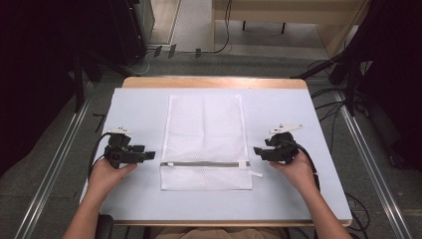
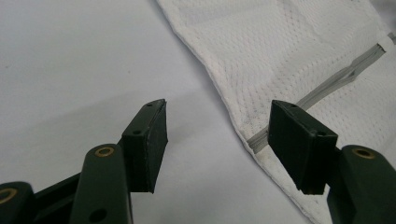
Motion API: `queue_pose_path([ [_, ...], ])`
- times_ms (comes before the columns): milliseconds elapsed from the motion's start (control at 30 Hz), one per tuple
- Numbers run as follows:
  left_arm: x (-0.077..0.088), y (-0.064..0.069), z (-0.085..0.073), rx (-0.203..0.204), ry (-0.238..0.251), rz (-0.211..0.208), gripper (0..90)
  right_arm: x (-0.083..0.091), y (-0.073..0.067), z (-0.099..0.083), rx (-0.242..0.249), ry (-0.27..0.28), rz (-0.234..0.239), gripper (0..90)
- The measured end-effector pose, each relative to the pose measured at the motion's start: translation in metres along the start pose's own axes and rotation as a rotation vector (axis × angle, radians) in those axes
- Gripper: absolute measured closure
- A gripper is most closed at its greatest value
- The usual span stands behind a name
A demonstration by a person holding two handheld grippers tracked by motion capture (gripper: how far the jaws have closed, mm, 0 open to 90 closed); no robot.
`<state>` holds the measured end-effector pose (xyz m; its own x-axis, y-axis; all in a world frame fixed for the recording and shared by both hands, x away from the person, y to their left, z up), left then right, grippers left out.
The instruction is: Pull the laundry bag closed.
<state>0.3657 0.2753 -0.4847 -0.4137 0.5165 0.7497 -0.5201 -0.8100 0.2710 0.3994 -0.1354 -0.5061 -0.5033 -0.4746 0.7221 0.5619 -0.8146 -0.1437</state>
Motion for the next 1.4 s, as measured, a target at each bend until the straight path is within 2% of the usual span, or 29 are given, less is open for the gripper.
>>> queue_pose_path([
  [233,0.0,0.0,0.001,0.002,0.006,-0.001,37.7,0.001,-0.001,-0.002,0.011,-0.011,-0.008,42.6],
  [367,0.002,-0.001,0.002,0.022,0.009,0.008,38.2,0.003,-0.007,-0.001,0.021,-0.014,0.002,43.7],
  [467,0.003,0.0,0.002,0.017,0.013,0.001,38.4,0.004,-0.01,0.0,0.022,-0.014,0.003,43.9],
  [500,0.003,0.0,0.002,0.015,0.01,-0.001,38.5,0.004,-0.011,0.0,0.035,-0.013,0.005,43.9],
  [1100,0.002,0.008,0.001,-0.004,-0.002,-0.039,41.2,0.008,-0.045,0.007,0.076,-0.021,0.06,45.7],
  [1300,0.006,0.007,0.002,-0.016,0.013,-0.023,43.8,0.009,-0.057,0.01,0.104,-0.023,0.082,48.2],
  [1400,0.006,0.007,0.001,-0.015,0.005,-0.019,43.8,0.01,-0.064,0.011,0.115,-0.018,0.091,48.2],
])
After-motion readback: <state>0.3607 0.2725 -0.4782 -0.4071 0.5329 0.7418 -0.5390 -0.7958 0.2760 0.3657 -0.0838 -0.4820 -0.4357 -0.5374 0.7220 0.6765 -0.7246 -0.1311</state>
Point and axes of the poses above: each handheld gripper's, and its own axes: x roughly backward along the jaws, z roughly out of its top, y roughly to its right, the point moved 8 cm from there along -x, roughly forward along the jaws, and after that the axes turned 2 degrees about -x, right-handed, at the moved point
